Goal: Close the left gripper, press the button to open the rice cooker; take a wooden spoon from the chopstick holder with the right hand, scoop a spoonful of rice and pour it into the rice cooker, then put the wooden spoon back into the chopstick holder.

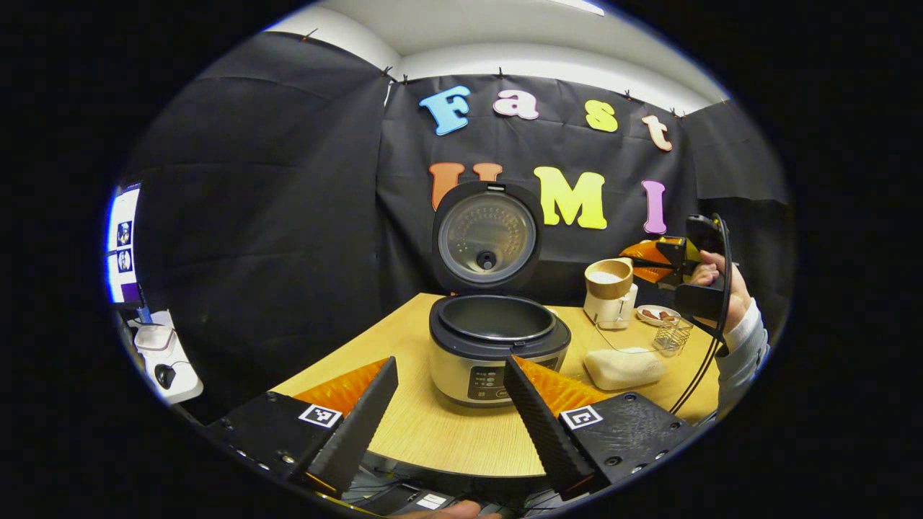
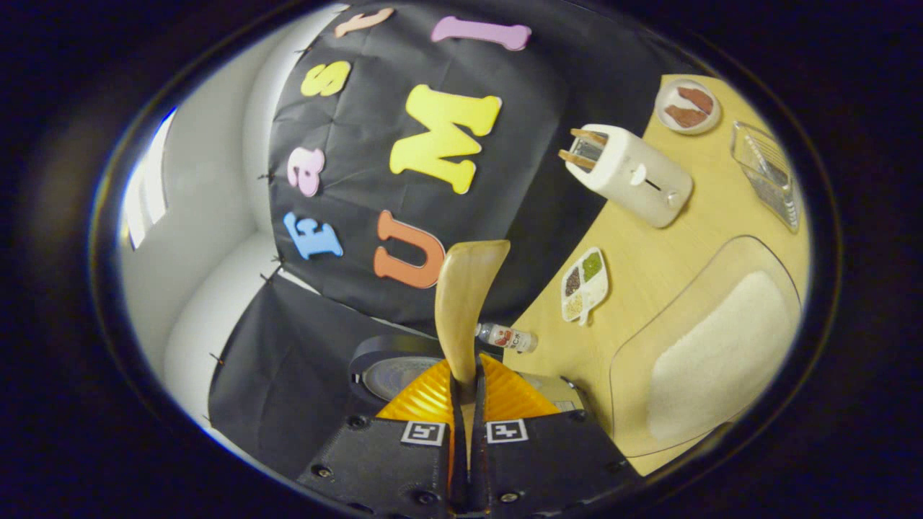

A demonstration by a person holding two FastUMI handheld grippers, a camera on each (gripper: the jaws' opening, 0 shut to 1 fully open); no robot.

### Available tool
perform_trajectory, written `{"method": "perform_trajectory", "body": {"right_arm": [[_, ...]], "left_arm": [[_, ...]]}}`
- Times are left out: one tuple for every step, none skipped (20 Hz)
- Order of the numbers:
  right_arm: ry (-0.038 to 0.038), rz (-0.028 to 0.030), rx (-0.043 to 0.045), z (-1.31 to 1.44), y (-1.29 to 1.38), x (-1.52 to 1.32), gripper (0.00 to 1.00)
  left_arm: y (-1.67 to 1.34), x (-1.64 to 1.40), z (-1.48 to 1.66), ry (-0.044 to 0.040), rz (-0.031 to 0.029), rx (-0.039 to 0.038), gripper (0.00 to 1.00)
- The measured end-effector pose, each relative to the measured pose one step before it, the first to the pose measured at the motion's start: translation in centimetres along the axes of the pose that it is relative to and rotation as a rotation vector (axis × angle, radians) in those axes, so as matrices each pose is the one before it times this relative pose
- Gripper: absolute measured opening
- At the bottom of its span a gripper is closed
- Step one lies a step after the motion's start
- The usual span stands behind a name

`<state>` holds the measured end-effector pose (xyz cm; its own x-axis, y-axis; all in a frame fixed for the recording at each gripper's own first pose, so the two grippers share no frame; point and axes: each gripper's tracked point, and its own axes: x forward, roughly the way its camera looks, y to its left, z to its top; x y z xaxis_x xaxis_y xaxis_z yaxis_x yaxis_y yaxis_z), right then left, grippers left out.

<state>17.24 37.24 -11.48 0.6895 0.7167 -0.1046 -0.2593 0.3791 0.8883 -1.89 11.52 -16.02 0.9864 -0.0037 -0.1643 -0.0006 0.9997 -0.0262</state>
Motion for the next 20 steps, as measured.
{"method": "perform_trajectory", "body": {"right_arm": [[0.00494,-0.00297,-0.0712,-0.344,1.115,0.957,0.07],[-0.00081,-0.00378,-0.07019,-0.206,1.119,0.748,0.07],[0.00077,-0.00788,-0.07797,-0.227,0.899,1.004,0.07],[0.00039,-0.01243,-0.08495,-0.327,0.684,0.97,0.07],[-0.0074,-0.0164,-0.09253,-0.176,0.524,0.969,0.07],[-0.00751,-0.01659,-0.09488,-0.045,0.726,0.567,0.07],[-0.01067,-0.00836,-0.09813,-0.003,0.793,0.633,0.07],[-0.01287,-0.00532,-0.08369,0.049,0.86,0.623,0.08],[-0.00355,0.0035,-0.06604,-0.182,1.014,0.617,0.07],[0.00374,0.01478,-0.04807,-0.533,0.856,0.333,0.08],[0.00812,0.01725,-0.03283,-0.494,0.914,0.592,0.08],[0.00691,0.00926,-0.01826,-0.456,0.609,0.545,0.07],[0.00623,0.00508,-0.02137,-0.394,0.481,0.656,0.07],[0.0032,0.00107,-0.0222,-0.363,0.265,0.445,0.07],[0.00139,0.0006,-0.03074,-0.208,0.197,0.45,0.07],[0.00041,0.00156,-0.03305,-0.115,0.195,0.371,0.08],[0.00369,0.0026,-0.03871,-0.465,0.403,0.419,0.08],[0.0051,0.00443,-0.03573,-0.482,0.17,0.301,0.08],[-0.00048,0.01237,-0.04423,-0.341,0.338,0.18,0.07],[-0.00446,0.01124,-0.0588,-0.09,0.369,0.09,0.05]], "left_arm": [[-0.089,-0.228,0.393,-0.01013,0.0004,0.01348,0.95],[0.029,-0.156,0.324,-0.00979,0.0056,0.01278,0.95],[0.141,-0.128,0.416,-0.00892,0.00842,0.01072,0.95],[0.027,-0.263,0.35,-0.00737,0.00638,0.00981,0.95],[0.061,-0.204,0.44,-0.00708,0.00544,0.01049,0.95],[0.145,-0.244,0.414,-0.00769,0.00791,0.0125,0.95],[0.221,-0.196,0.455,-0.00844,0.01114,0.01391,0.95],[0.298,-0.13,0.379,-0.01054,0.01292,0.01375,0.95],[0.237,-0.091,0.427,-0.00771,0.00901,0.00907,0.94],[-0.003,-0.188,0.417,-0.00738,0.0026,0.00456,0.84],[0.011,-0.187,0.309,-0.00626,0.00139,0.00151,0.93],[0.14,0.119,0.334,-0.005,0.00462,-0.00144,0.93],[0.119,0.006,0.075,0.00074,0.00248,-0.00188,0.94],[0.069,0.044,-0.029,-0.00164,0.0026,-0.0022,0.95],[0.051,-0.137,-0.012,-0.00002,0.00182,-0.00109,0.96],[0.029,-0.04,-0.018,0.00194,-0.00018,-0.00089,0.96],[-0.166,0.011,0.005,0.00266,0.00044,0.00119,0.96],[-0.025,0.005,0.01,0.00124,-0.00001,0.00421,0.96],[-0.045,0.045,0.121,-0.00027,-0.00092,0.00588,0.96],[-0.029,0.1,0.005,-0.00145,-0.00112,0.00607,0.96]]}}
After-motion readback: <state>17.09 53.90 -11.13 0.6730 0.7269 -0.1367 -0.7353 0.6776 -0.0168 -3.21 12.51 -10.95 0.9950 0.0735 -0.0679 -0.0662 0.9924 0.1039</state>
